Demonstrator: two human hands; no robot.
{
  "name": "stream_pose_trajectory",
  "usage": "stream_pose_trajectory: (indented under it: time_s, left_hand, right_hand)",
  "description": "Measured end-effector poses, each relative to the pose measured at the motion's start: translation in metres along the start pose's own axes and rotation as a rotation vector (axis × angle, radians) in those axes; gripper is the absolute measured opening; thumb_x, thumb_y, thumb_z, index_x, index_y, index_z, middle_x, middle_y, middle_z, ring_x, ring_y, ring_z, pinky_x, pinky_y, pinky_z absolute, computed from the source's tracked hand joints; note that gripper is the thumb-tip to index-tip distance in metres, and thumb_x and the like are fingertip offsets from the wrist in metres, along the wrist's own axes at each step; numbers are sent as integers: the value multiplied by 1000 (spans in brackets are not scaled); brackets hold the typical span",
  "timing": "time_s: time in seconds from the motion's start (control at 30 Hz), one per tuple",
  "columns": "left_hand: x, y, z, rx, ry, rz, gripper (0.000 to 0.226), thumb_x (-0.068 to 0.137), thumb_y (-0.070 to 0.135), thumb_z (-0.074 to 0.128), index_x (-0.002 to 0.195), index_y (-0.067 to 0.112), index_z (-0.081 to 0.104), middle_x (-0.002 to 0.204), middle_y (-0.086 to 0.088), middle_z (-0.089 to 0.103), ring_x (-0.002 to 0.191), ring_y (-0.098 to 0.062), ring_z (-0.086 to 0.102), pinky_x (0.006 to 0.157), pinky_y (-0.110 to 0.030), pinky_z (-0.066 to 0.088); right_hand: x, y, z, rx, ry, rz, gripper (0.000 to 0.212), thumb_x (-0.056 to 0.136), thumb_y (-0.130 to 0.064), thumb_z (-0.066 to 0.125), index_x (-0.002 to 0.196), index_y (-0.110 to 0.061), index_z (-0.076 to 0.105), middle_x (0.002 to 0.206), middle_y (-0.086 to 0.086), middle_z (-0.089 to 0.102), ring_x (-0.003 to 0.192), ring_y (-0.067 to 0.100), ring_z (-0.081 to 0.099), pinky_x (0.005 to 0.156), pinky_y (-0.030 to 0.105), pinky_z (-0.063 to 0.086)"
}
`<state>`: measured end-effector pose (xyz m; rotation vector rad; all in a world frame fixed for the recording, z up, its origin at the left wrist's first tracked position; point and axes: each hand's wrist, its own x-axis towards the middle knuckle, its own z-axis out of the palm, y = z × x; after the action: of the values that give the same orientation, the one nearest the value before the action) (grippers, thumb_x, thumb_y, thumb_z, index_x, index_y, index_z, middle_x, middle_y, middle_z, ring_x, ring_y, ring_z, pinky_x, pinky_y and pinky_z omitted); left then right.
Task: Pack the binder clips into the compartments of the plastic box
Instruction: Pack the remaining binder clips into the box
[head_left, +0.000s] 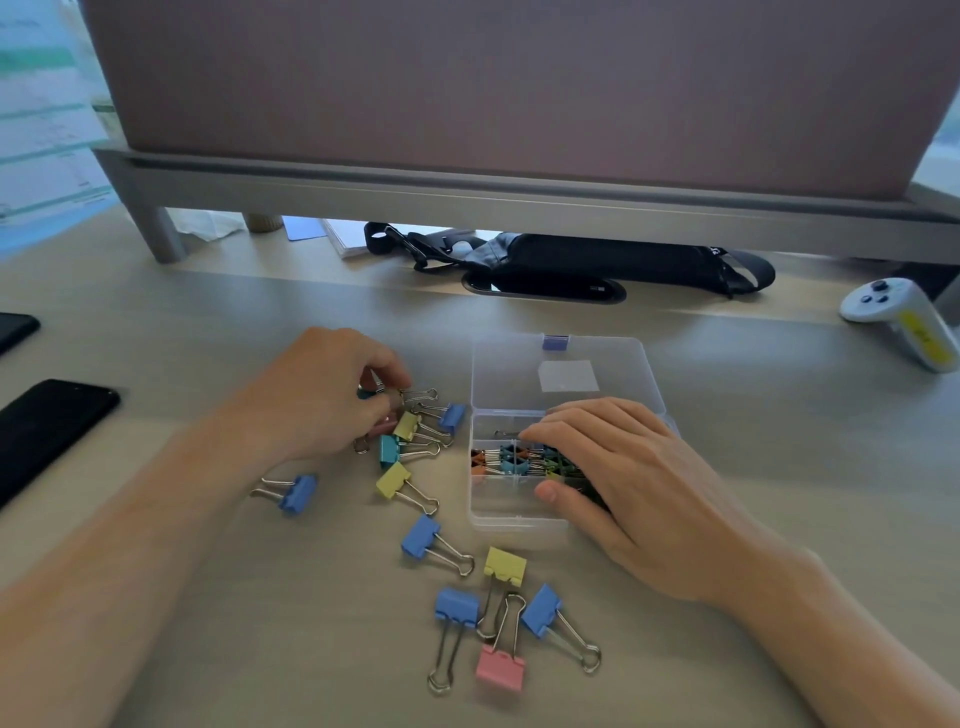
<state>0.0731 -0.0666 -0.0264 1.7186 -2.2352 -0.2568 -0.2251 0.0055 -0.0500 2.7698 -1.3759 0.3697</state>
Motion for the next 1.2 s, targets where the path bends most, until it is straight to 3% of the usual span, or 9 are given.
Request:
stream_pose_trajectory:
  time_s: [0.17, 0.23, 0.33, 0.4, 0.53, 0.77, 0.93, 1.07, 1.2]
  left_hand:
    - [-3, 0, -4, 15, 39, 79, 10, 90, 25, 77, 100, 25, 77, 88, 12, 68, 85, -7, 61, 69, -12, 39]
    - [-6, 4, -8, 12, 77, 122, 8, 91, 26, 75, 98, 26, 76, 89, 13, 70, 85, -4, 63, 74, -16, 46]
    - [-11, 25, -15, -142, 114, 227, 8, 90, 29, 75, 96, 33, 76, 88, 22, 71, 88, 3, 63, 76, -7, 46]
    - [-15, 43, -13, -216, 56, 336, 11, 89, 28, 76, 98, 33, 78, 90, 21, 73, 90, 2, 64, 78, -9, 48]
    - [-15, 53, 4, -137, -22, 473, 17, 93, 19, 73, 106, 28, 80, 93, 18, 74, 82, 0, 66, 74, -20, 52]
    - [-17, 46, 11, -68, -50, 480, 19, 96, 22, 67, 108, 32, 78, 106, 19, 65, 90, -3, 63, 78, -34, 56]
    - [-19, 52, 11, -82, -61, 470, 20, 95, 18, 70, 107, 32, 77, 101, 22, 61, 88, 0, 59, 76, -13, 44]
    - [-18, 51, 10, -124, -35, 442, 20, 91, 18, 74, 106, 32, 74, 92, 21, 64, 87, -1, 62, 75, -21, 50]
    - [-17, 53, 15, -171, 24, 388, 33, 89, 20, 77, 118, 31, 69, 100, 19, 60, 91, 3, 61, 80, -17, 52]
  right_hand:
    - [-1, 0, 0, 8, -11, 13, 56, 109, -61, 21, 144, -30, 52, 140, -16, 58, 133, 8, 50, 117, 25, 29]
    - [-1, 0, 0, 8, -15, 16, 57, 109, -61, 21, 145, -30, 52, 143, -15, 56, 134, 7, 49, 118, 25, 27]
    - [0, 1, 0, 17, -13, 18, 56, 109, -60, 23, 144, -30, 53, 143, -14, 55, 134, 7, 49, 118, 24, 26]
    - [0, 1, 0, 23, -13, 15, 55, 109, -60, 22, 143, -29, 54, 141, -15, 57, 133, 8, 50, 118, 25, 28]
    - [0, 2, 0, 28, -17, 13, 55, 109, -60, 22, 141, -29, 55, 138, -15, 58, 133, 8, 50, 117, 29, 33]
    - [1, 1, -2, 45, -35, 25, 53, 107, -60, 25, 141, -30, 52, 137, -16, 58, 133, 7, 49, 117, 28, 32]
    - [1, 1, -2, 61, -33, 33, 53, 107, -61, 26, 143, -30, 49, 136, -16, 59, 131, 7, 50, 117, 29, 33]
    - [1, 1, -2, 82, -24, 49, 57, 106, -64, 25, 148, -31, 44, 139, -16, 58, 133, 6, 49, 117, 28, 32]
    - [2, 1, -2, 62, -37, 29, 56, 106, -63, 23, 143, -33, 53, 138, -18, 57, 131, 5, 49, 117, 29, 35]
